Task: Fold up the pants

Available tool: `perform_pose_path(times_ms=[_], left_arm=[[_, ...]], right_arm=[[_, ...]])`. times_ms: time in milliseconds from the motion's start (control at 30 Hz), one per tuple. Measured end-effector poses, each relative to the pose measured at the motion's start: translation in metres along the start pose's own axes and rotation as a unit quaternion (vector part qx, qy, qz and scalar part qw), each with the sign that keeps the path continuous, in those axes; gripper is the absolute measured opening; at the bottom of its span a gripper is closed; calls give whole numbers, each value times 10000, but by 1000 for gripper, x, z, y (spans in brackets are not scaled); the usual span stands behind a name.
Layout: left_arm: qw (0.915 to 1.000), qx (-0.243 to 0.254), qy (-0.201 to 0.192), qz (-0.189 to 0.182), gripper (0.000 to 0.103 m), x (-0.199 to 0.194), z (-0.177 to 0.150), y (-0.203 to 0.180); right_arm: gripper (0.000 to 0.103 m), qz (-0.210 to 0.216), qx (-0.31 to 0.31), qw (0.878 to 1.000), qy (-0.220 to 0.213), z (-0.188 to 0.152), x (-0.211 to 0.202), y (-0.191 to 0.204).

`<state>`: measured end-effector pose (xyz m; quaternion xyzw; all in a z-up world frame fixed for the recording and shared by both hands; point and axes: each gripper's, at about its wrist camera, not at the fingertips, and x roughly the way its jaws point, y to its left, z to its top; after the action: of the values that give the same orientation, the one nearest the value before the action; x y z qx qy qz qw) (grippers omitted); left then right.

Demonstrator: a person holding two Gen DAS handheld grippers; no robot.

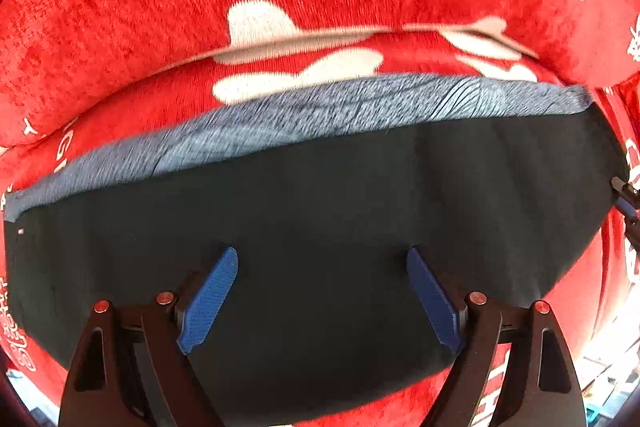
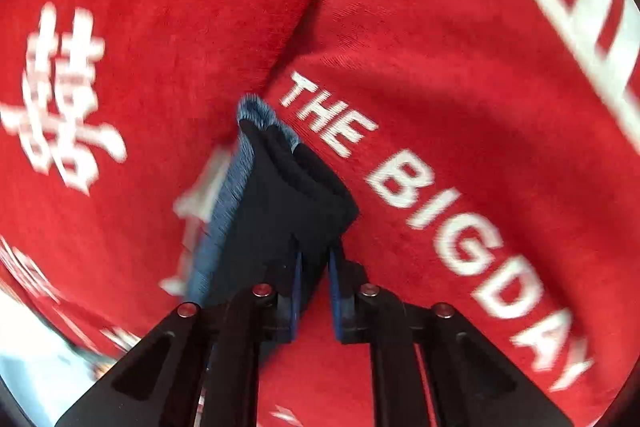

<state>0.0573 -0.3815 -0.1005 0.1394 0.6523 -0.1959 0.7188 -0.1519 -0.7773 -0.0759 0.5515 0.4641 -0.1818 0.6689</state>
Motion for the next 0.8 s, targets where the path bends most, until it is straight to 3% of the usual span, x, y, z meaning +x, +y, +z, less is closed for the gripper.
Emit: perform_pose_path(times_ms=[67, 100, 200, 367, 500, 600, 800], left_arm=[[10000, 54, 12, 55, 87, 2, -6, -1], [10000, 56, 14, 67, 87, 1, -6, -1], [10000, -10, 19, 30, 87, -8, -10, 9], [9997, -199, -36, 115, 87, -30, -27, 56], [9985, -483, -126, 221, 87, -42, -42, 125], [9970, -691, -193, 307, 87, -47, -53, 178], [9928, -1092, -306, 385, 87, -54, -87, 294]], right_arm=[[17, -523, -132, 9982, 277, 2, 10, -8], [21, -512, -41, 9983, 259, 4, 9, -12], [46, -733, 88, 9972, 147, 3, -4, -10], [47, -1094, -930, 9896, -18, -29, -33, 38], [47, -765, -2005, 9761, 343, -68, -11, 111], [47, -449, -2885, 9528, 835, -102, 40, 183], [47, -93, -4305, 8862, 1711, -211, 140, 318]])
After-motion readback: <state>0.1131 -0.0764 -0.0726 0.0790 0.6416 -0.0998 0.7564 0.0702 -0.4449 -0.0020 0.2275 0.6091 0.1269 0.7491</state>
